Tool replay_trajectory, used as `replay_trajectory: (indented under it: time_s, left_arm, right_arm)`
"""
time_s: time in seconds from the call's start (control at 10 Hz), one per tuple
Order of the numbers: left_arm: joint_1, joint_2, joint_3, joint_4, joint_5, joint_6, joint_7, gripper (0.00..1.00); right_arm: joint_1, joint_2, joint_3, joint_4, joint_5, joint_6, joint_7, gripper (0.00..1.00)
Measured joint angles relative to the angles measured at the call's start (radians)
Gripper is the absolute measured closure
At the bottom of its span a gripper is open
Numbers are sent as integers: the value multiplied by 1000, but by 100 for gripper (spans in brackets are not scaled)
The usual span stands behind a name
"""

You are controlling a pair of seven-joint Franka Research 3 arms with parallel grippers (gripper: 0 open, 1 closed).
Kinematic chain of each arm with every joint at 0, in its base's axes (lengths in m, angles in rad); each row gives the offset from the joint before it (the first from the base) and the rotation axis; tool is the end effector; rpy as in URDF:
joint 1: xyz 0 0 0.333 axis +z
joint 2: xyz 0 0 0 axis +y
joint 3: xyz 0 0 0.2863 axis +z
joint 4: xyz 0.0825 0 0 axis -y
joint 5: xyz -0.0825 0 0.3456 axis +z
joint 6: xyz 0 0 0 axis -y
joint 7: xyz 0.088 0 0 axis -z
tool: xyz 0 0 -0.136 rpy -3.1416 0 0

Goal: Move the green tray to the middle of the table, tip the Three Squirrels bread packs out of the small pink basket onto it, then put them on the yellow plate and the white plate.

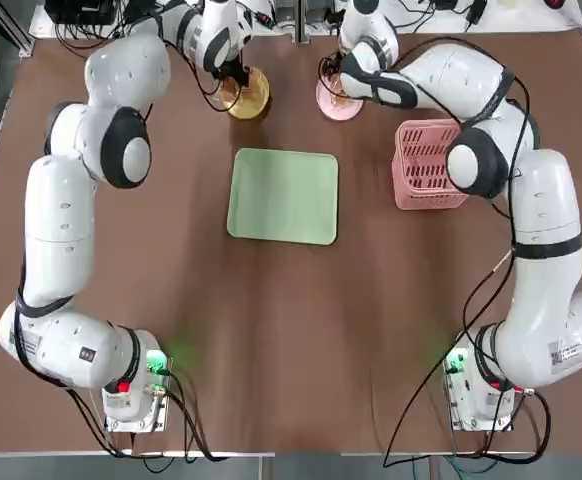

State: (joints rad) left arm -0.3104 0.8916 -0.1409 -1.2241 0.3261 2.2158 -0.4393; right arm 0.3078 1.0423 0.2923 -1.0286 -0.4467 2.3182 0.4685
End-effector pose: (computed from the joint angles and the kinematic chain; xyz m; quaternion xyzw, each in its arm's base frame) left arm 0.6619 -0.2735 0.2183 -0.9928 0.0678 -0.0845 0.0505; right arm 0.6716 0.3440 0.2195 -0.9821 -0.1054 -0.1553 0.0124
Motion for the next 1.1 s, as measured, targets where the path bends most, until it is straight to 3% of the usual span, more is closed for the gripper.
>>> replay_trajectory:
  time_s: [0.5,0.7,0.9,1.1]
  left_arm:
    - [-7,7,0,122,0,-39,2,52]
    - [-5,15,0,148,0,6,4,52]
    - [-5,48,0,152,0,108,4,52]
    - [-6,96,0,180,0,144,2,52]
  right_arm:
    - [-28,-45,48,3,0,-121,-1,1]
    - [-35,-84,61,18,1,-186,0,1]
    - [-47,-197,66,44,2,-386,1,1]
    - [-95,-366,60,47,114,-607,-4,1]
